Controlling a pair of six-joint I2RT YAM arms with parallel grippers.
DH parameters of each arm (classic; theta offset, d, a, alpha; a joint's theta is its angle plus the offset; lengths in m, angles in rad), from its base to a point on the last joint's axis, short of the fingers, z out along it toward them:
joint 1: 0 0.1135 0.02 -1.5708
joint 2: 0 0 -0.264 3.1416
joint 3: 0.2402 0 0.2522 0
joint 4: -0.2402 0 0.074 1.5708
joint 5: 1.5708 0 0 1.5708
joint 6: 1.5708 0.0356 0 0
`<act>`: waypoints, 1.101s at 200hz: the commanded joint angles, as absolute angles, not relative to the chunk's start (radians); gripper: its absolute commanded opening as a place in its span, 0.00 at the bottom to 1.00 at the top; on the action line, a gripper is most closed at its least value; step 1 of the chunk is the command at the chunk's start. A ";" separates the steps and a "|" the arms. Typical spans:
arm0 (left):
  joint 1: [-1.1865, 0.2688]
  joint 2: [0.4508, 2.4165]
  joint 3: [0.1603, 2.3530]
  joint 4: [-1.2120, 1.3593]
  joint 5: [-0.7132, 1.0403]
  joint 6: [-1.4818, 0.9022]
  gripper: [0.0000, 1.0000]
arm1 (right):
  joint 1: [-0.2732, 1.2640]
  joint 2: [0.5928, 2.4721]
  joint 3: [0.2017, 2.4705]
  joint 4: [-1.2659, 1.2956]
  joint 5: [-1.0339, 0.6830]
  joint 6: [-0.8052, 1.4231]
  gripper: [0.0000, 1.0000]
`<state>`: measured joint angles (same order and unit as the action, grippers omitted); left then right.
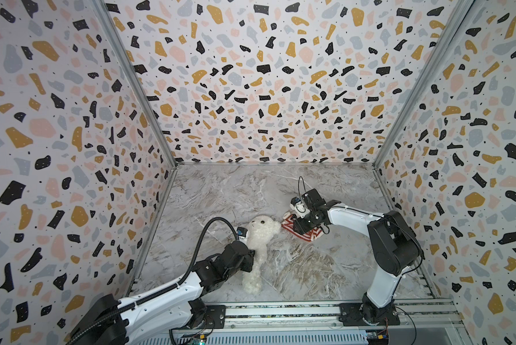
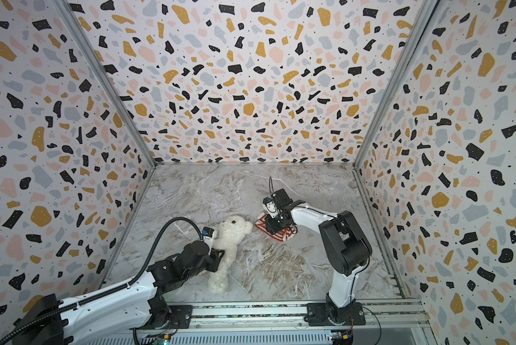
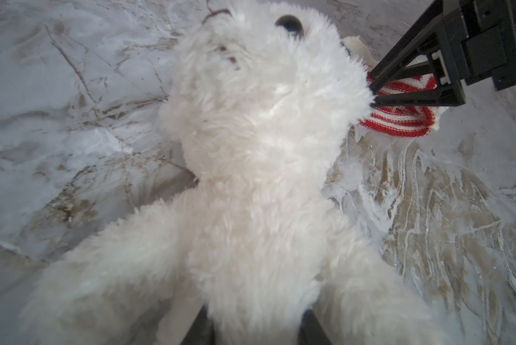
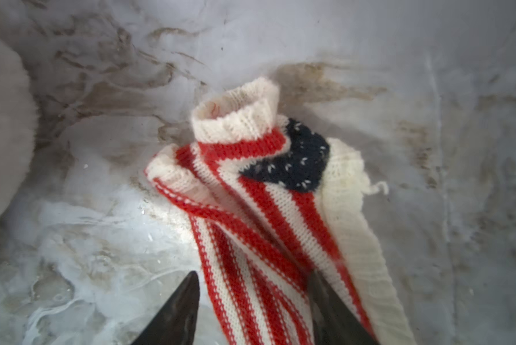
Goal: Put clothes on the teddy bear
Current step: 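Hold the sweater opening over the bear's head with the right gripper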
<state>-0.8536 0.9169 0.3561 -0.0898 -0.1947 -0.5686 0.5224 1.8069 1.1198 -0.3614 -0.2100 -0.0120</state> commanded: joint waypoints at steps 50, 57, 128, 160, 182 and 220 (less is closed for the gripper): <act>-0.849 0.910 0.379 -0.044 -0.184 -0.597 0.33 | 0.526 1.802 1.163 -0.364 -0.161 -0.057 0.49; -0.849 0.913 0.378 -0.038 -0.181 -0.597 0.33 | 0.528 1.802 1.166 -0.365 -0.148 -0.057 0.44; -0.850 0.915 0.380 -0.041 -0.176 -0.594 0.33 | 0.530 1.828 1.196 -0.377 -0.113 -0.076 0.38; -0.849 0.906 0.380 -0.050 -0.178 -0.594 0.33 | 0.528 1.836 1.191 -0.371 -0.129 -0.088 0.37; -0.848 0.899 0.379 -0.053 -0.181 -0.595 0.33 | 0.525 1.845 1.183 -0.367 -0.141 -0.099 0.37; -0.850 0.897 0.383 -0.056 -0.181 -0.595 0.33 | 0.518 1.856 1.183 -0.378 -0.166 -0.126 0.36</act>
